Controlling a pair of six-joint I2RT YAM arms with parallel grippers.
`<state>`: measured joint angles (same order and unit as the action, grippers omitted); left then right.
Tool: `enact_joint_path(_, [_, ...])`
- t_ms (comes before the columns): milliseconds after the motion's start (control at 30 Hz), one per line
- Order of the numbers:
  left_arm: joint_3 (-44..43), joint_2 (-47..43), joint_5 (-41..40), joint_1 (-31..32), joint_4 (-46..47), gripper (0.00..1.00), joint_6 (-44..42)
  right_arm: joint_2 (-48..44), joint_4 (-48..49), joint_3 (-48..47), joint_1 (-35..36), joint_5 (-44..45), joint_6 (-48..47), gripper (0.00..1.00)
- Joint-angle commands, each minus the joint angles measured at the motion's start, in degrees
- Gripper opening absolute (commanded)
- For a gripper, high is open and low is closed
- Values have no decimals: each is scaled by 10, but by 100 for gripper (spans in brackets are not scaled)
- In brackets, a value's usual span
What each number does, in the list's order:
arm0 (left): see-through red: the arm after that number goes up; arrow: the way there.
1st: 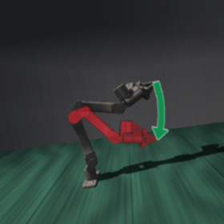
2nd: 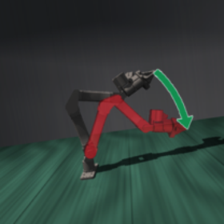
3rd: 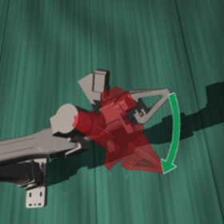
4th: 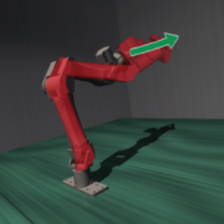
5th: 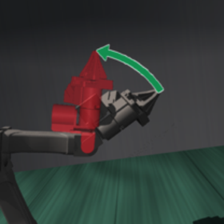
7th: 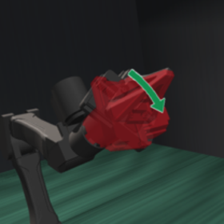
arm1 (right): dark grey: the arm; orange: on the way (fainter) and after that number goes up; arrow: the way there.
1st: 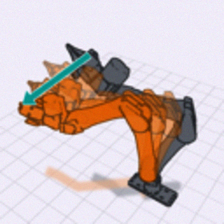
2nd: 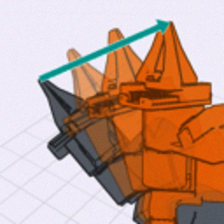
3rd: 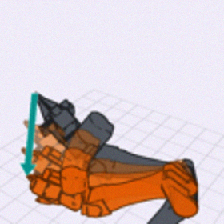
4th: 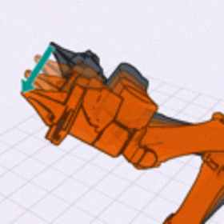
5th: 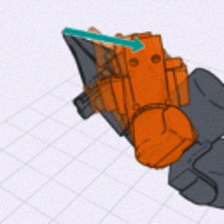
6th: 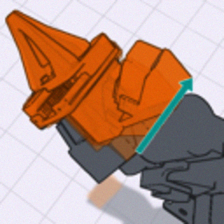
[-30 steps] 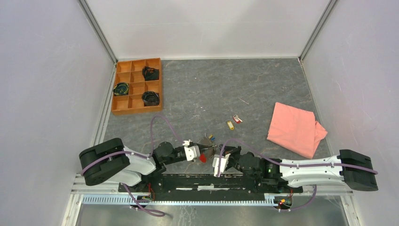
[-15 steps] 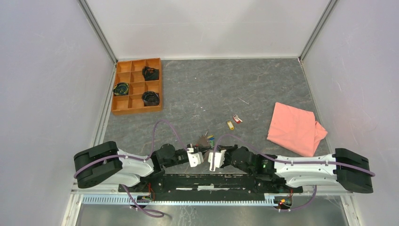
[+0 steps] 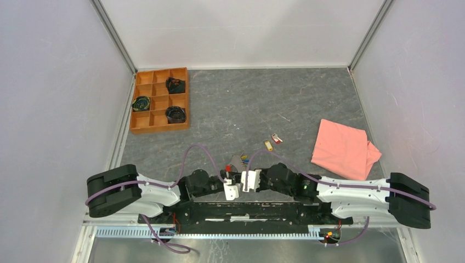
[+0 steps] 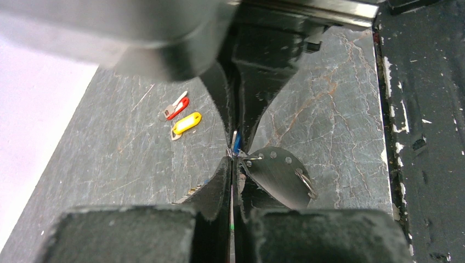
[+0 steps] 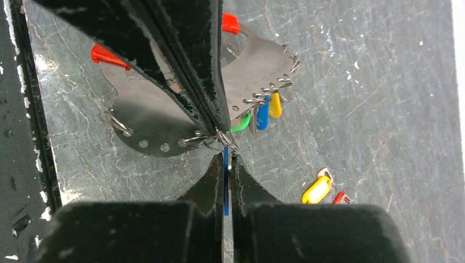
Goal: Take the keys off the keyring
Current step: Remove the key from the keyring.
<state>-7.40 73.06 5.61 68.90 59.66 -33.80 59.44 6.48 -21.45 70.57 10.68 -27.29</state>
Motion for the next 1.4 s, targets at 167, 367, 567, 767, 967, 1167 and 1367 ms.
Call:
enact_joint_path(167, [-29, 10, -15, 38, -14, 2, -60, 22, -6, -56, -41, -61, 34, 0])
enact_joint_path(367, [-37, 27, -30, 53, -43, 2, -71, 19, -17, -74, -74, -102, 48, 0])
enact_joint_path(567, [-41, 43, -41, 65, -54, 2, -80, 13, -36, -89, -102, -130, 52, 0])
enact_joint_path(767, [-45, 47, -53, 78, -70, 2, -93, 35, -58, -106, -118, -146, 58, 0])
enact_joint_path(967, [-46, 55, -70, 88, -73, 2, -98, 52, -84, -126, -125, -154, 64, 0])
enact_joint_path(1167, [-46, 60, -75, 90, -71, 2, -102, 46, -129, -166, -128, -182, 65, 0])
enact_joint_path(1367, [-31, 75, -102, 86, -5, 2, -77, 30, -170, -190, -127, -248, 63, 0])
